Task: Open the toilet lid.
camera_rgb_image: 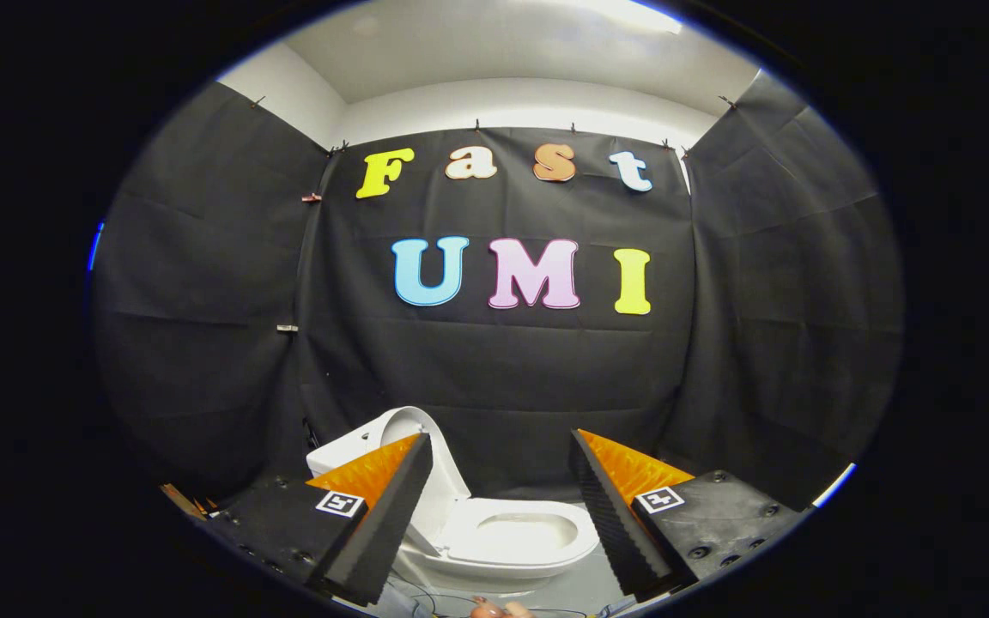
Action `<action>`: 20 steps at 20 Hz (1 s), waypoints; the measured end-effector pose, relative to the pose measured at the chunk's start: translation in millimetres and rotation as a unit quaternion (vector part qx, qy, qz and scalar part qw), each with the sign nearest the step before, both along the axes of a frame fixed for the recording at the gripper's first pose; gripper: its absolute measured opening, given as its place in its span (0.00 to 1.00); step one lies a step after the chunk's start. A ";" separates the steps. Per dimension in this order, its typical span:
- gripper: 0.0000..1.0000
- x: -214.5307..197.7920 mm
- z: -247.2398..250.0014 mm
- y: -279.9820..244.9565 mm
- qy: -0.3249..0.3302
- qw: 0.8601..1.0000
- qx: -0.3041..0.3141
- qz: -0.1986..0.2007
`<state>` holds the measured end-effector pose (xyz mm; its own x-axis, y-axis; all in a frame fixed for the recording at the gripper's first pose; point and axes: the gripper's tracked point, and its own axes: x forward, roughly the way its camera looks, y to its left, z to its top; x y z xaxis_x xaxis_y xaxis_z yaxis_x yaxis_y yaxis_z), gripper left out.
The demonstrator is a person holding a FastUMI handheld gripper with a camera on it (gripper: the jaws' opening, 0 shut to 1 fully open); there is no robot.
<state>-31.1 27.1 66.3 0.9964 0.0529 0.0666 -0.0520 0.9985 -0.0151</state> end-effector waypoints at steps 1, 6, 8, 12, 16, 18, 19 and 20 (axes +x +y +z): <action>0.99 0.2 -0.3 -0.1 0.001 1.000 0.001 -0.001; 0.99 -0.1 -1.2 -3.2 0.005 1.000 0.004 -0.003; 0.99 -0.1 -1.8 -4.9 0.006 1.000 0.008 -0.004; 0.99 2.7 -2.8 -8.6 0.008 1.000 0.007 -0.011; 0.99 1.0 -1.6 -9.3 0.006 1.000 0.009 -0.011; 0.99 3.5 0.2 -9.2 0.005 1.000 0.011 -0.011; 0.99 4.0 -0.7 -10.1 0.006 1.000 0.011 -0.011; 0.99 3.8 -1.1 -10.0 0.006 1.000 0.011 -0.011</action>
